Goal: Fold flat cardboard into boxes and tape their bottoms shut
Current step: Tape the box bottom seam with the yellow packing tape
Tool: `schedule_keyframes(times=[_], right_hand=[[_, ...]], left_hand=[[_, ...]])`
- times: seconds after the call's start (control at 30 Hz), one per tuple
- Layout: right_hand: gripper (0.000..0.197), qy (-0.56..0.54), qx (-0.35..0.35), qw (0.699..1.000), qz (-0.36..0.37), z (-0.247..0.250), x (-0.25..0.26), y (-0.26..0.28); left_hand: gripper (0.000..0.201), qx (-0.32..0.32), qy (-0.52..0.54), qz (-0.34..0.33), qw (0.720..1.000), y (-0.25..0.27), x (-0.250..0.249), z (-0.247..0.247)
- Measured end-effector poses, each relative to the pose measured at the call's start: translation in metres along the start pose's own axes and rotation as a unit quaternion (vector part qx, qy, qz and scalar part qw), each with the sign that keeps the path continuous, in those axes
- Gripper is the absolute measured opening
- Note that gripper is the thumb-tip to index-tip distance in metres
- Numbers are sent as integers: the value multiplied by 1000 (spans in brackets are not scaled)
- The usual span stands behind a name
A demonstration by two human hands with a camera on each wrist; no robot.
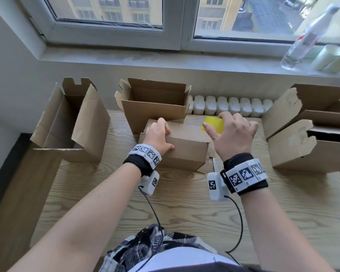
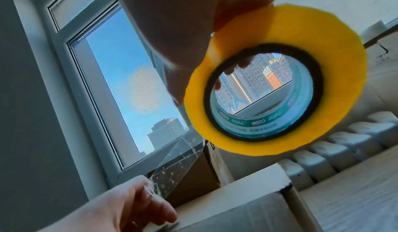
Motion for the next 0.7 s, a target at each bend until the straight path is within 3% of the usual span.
schedule_keyframes(times=[0.1, 0.3, 0.4, 0.5, 0.6, 0.7], right_hand=[[46, -11, 2, 1000, 7, 3, 6, 2], [47, 30, 118, 992, -13, -9, 19, 0], [51, 26, 134, 991, -8, -18, 20, 1], [49, 12, 132, 991, -3, -20, 19, 0], [48, 0, 128, 992, 8, -22, 20, -3], [45, 7, 131, 991, 30, -24, 27, -6]], left_hand=[[61, -47, -45, 26, 998, -4, 4, -1], [65, -24, -5, 73, 997, -1, 10, -6], [64, -16, 6, 66, 998, 3, 10, -5], [49, -27, 56, 54, 997, 4, 11, -6], [28, -55, 178, 78, 979, 5, 10, -3], [27, -76, 201, 97, 972, 7, 6, -2]])
Point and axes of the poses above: each hand's wrist, its own y-axis away from the middle knuckle, its own z-axis out of the back of the hand, x = y × z, the point moved 4 cm from there along -y, towards the middle knuckle, and after that the axes turned 13 degrees about z, right-handed, at the moved point
